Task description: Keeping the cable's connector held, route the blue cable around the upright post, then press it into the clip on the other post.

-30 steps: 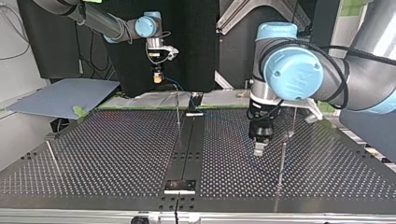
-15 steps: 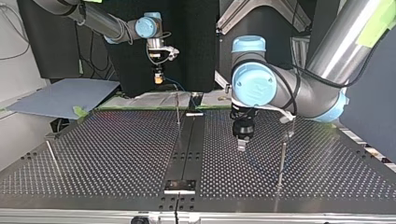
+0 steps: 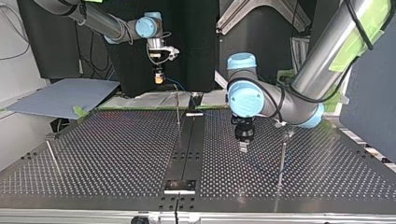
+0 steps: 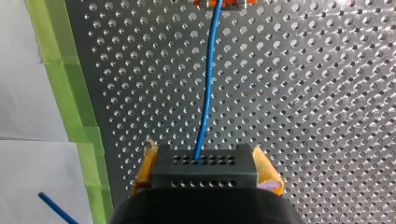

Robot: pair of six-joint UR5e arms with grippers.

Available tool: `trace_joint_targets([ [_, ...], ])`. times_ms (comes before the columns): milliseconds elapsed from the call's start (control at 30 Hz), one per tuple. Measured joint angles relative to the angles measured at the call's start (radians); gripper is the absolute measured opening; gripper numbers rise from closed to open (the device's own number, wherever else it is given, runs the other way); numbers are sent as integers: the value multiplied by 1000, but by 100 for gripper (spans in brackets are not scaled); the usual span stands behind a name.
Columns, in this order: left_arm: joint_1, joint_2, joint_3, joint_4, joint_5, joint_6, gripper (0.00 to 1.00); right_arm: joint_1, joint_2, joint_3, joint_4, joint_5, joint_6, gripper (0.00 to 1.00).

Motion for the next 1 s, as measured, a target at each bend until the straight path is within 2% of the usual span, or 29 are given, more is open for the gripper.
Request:
trace_joint_targets([
  [300,15,-64,31,41,-50,44,100,2,0,-1,0,-3,0,0],
  [467,27,-83,50,53,-54,71,100,3,0,-1,0,-3,0,0],
  [700,29,-139,75,61,-63,124,100,3,0,-1,0,-3,0,0],
  [1000,34,-153,76,87,-94,167,100,3,0,-1,0,-3,0,0],
])
